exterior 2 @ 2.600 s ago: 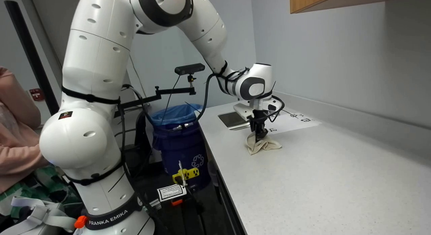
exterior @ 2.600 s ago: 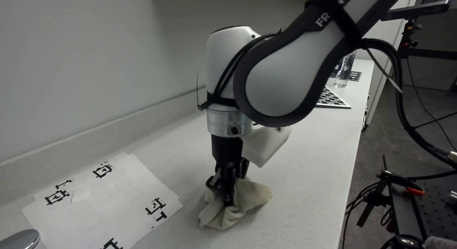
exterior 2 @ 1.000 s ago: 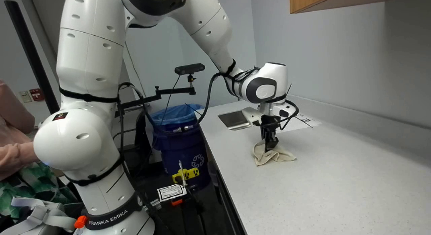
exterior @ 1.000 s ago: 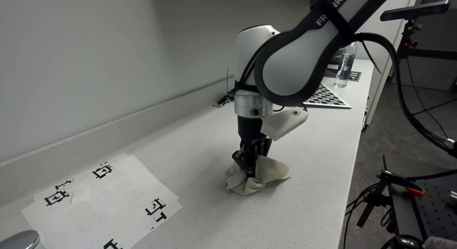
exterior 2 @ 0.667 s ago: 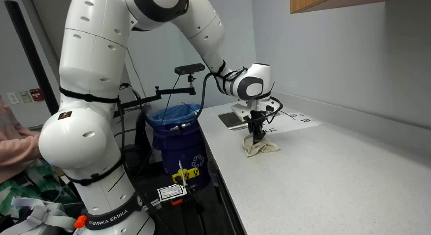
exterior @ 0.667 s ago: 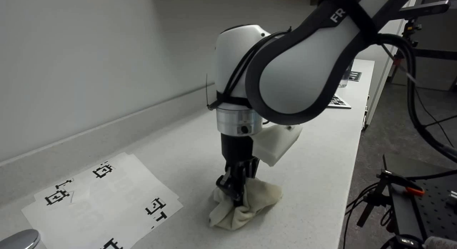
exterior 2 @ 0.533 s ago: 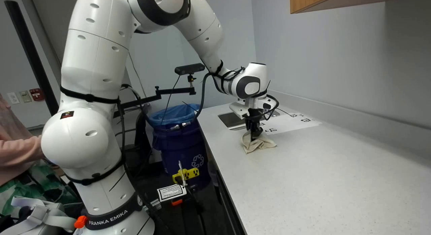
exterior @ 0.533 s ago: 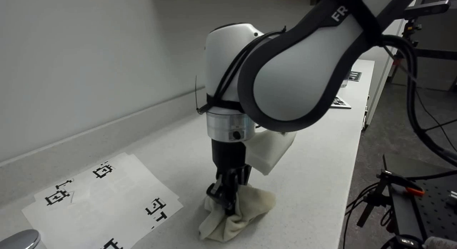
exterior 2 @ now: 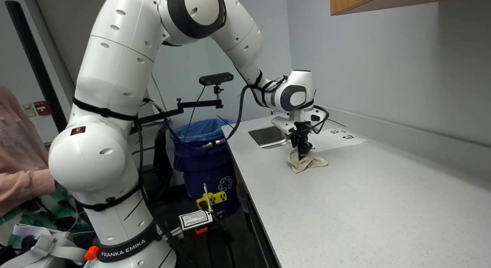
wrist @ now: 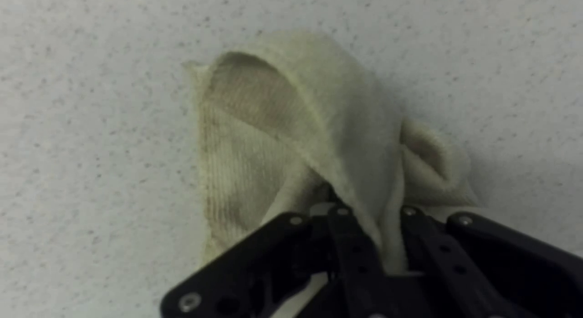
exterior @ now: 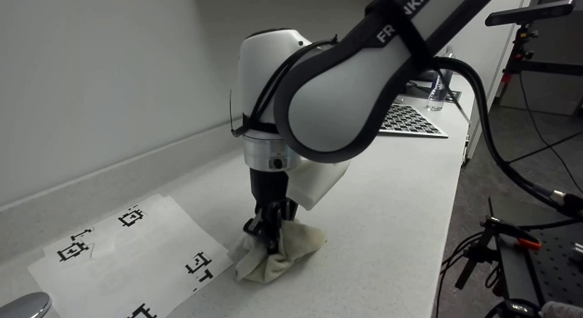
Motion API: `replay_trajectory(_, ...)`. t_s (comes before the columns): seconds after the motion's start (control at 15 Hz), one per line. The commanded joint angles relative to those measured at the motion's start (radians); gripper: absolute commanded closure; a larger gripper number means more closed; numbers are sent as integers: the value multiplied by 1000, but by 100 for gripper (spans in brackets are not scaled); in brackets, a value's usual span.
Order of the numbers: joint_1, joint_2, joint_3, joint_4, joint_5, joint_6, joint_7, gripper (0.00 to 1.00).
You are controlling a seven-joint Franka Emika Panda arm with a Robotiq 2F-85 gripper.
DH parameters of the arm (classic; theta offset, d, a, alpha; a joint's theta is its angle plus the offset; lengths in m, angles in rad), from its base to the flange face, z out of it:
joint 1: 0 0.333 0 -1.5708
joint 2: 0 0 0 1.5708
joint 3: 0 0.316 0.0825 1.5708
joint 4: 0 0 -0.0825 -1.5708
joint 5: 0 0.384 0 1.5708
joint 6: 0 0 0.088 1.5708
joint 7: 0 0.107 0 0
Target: Use the towel to wipe the counter
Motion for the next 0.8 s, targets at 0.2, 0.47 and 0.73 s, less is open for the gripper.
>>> replay_trajectory(0.2,-50,-49,-75,-84,1,29,30,96)
replay_trajectory(0.47,-75,-131,-88,-205,32,67,71,96)
replay_trajectory(0.73,-76,-192,-59,-297,61,78,76,96)
